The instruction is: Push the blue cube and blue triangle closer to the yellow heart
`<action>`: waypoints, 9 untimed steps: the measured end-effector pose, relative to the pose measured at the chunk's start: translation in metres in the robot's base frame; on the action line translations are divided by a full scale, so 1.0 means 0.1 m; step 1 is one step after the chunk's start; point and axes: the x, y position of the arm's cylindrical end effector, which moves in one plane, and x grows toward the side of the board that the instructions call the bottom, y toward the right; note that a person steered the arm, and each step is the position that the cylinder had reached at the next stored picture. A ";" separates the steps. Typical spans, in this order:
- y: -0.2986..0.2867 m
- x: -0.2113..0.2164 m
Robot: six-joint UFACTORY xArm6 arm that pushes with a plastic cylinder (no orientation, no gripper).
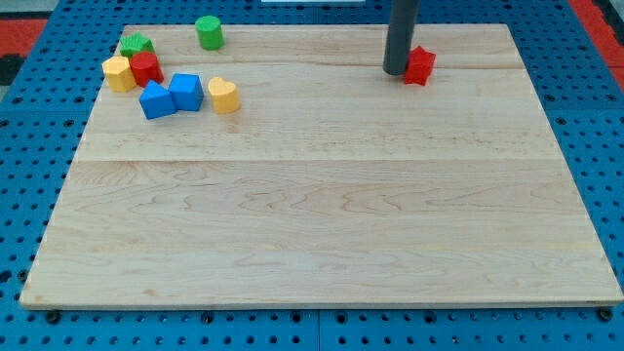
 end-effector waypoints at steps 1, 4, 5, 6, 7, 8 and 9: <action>0.04 0.20; -0.32 0.46; -0.99 1.02; -1.79 1.30; -2.76 1.53; -3.60 1.50; -4.10 1.25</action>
